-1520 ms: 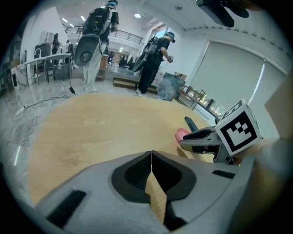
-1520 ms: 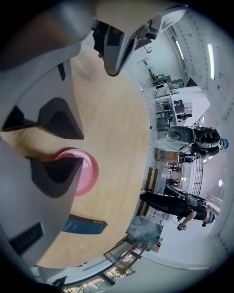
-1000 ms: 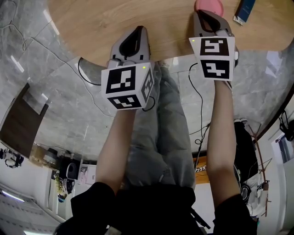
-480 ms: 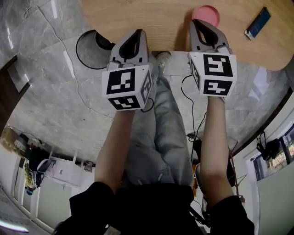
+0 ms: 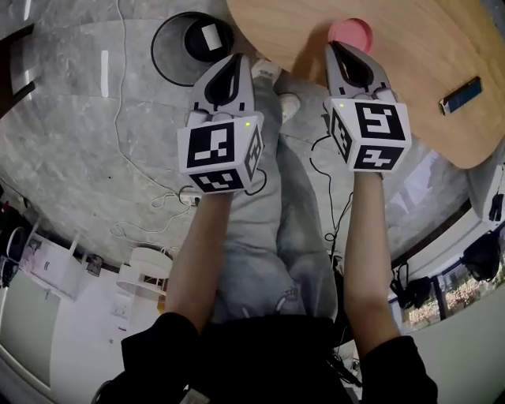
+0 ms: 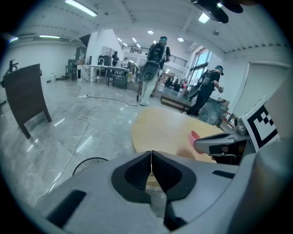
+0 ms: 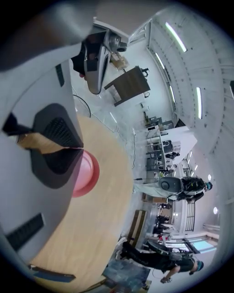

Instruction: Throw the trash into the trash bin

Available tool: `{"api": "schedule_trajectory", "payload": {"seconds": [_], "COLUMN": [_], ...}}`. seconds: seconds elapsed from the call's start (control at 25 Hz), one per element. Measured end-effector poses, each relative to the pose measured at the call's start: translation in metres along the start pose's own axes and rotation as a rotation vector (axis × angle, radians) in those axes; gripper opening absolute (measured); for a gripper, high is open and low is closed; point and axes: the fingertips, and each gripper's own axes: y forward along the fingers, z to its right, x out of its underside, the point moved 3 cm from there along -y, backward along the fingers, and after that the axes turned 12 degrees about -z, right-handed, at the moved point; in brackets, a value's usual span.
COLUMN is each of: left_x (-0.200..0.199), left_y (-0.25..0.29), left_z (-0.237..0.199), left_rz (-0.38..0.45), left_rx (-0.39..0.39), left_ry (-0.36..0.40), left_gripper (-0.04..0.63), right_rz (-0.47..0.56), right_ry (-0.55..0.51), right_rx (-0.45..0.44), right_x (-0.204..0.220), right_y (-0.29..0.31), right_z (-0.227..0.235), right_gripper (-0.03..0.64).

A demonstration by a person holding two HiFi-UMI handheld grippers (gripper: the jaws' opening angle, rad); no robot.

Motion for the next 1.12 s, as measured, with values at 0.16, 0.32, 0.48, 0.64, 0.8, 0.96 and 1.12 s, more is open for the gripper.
{"api": "schedule_trajectory", "payload": {"seconds": [0.16, 0.32, 0.48, 0.64, 0.8, 0.96, 1.12], "left_x": [0.016, 0.037, 0.062, 0.085, 0.105, 0.120, 0.122], "left_y": [-0.018, -0.040, -0.059, -0.077, -0.093, -0.103, -0.102], "left_z": [-0.039, -0.079, -0.114, -0.145, -0.167, -0.186, -0.187], "left_rz": [0.027, 0.050, 0.064, 0.082, 0.091, 0.087, 0.078], "left_rx": [-0.059, -0.130, -0.179, -0.226, -0.270, -0.301, -0.305], "left_ry": [-0.091, -0.184, -0.255, -0.331, -0.393, -0.427, -0.423], "left_gripper": [0.012, 0.012, 0.012, 0.012, 0.012, 0.012, 0.012], "right_rz": [0.002, 0.005, -0.003, -0.024, -0.028, -0.035, -0.061], "right_ry": [-0.069, -0.159, -0.233, -0.296, -0.332, -0.255, -0.223], "right_rx": [-0.077, -0.169, -0.243, -0.303, -0.349, -0.371, -0.368], "right_x": [-0.015, -0.029, -0.033, -0.035, -0.034, -0.030, -0.018], "right_y": [0.016, 0.035, 0.051, 0.069, 0.087, 0.110, 0.107], "right_z": [-0.044, -0.098, -0.150, -0.192, -0.223, -0.238, -0.237], "right_gripper": [0.015, 0.015, 0.015, 0.015, 0.015, 0.230, 0.228]}}
